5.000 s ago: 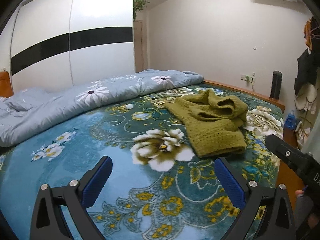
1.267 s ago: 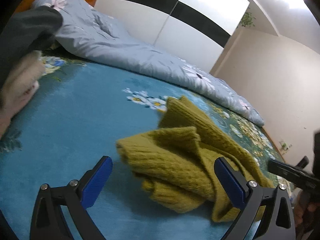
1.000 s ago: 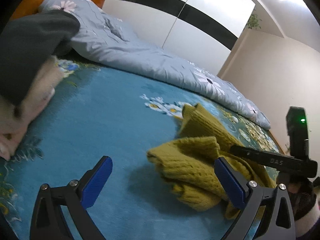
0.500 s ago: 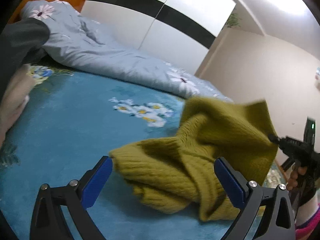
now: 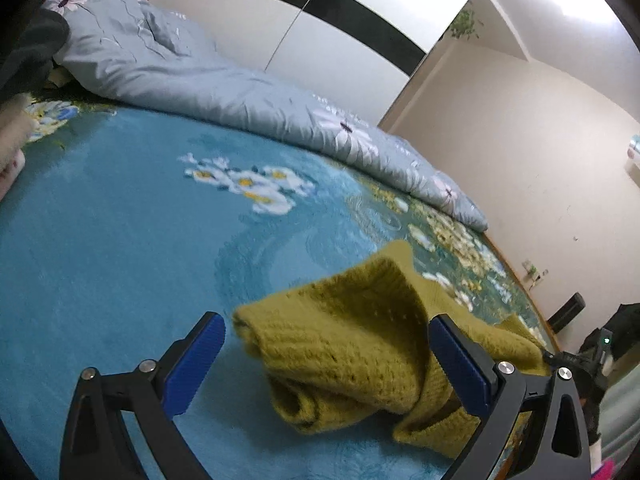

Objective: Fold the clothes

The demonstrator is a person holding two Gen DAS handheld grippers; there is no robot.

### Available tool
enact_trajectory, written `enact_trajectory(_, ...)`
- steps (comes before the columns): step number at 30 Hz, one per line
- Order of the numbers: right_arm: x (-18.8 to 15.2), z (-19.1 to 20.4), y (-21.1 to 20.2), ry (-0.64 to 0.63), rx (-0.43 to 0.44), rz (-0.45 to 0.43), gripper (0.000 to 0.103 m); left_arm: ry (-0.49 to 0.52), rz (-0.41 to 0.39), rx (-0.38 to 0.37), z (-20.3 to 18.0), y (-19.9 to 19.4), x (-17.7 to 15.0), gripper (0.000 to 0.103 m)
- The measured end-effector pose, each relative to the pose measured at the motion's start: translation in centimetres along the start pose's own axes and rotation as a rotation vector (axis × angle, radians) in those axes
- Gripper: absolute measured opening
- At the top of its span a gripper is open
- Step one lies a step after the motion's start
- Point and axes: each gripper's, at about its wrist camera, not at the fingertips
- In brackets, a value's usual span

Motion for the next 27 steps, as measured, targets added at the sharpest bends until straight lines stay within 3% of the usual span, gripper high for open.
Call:
enact_trajectory(3,-0.7,-0.4,-0.6,-0.015,0.002,0.002,0.013,0.016,0.058,0.033,-0.4,1.4,-0.9,0.103)
enact_trajectory(8,-0.9,0.5,-3.0,-0.095,-0.035,-0.078,0.013,-0.013,0.144,0.034,0.2,3.2,-2.4,0.103)
enact_trajectory(13,-0.7,1.1,-5.0,-0.144,-0.032,-0.14,0.013,-0.091,0.198,-0.002,1.5,4.1,-3.6,0.103)
enact_trajectory(23,-2.4,6.7,-4.2,-0.27,0.056,-0.107,0.014,-0.126,0.168,-0.032,2.1,3.6,-4.4,0.103)
enact_trajectory(25,-3.1,8.4,-3.5,-0.314,0.082,-0.087,0.017,-0.131,0.164,-0.045,2.3,3.4,-4.4,0.103)
enact_trajectory(27,-3.9,10.0,-2.8,-0.359,0.107,-0.063,0.028,-0.142,0.175,-0.056,2.5,3.1,-4.2,0.103)
Point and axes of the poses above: each gripper's, at about its wrist camera, not at the fingertips, and y roughly the way its jaws point, z to its left, x to its top, and after that the axes turned 8 degrees about y, right-handed
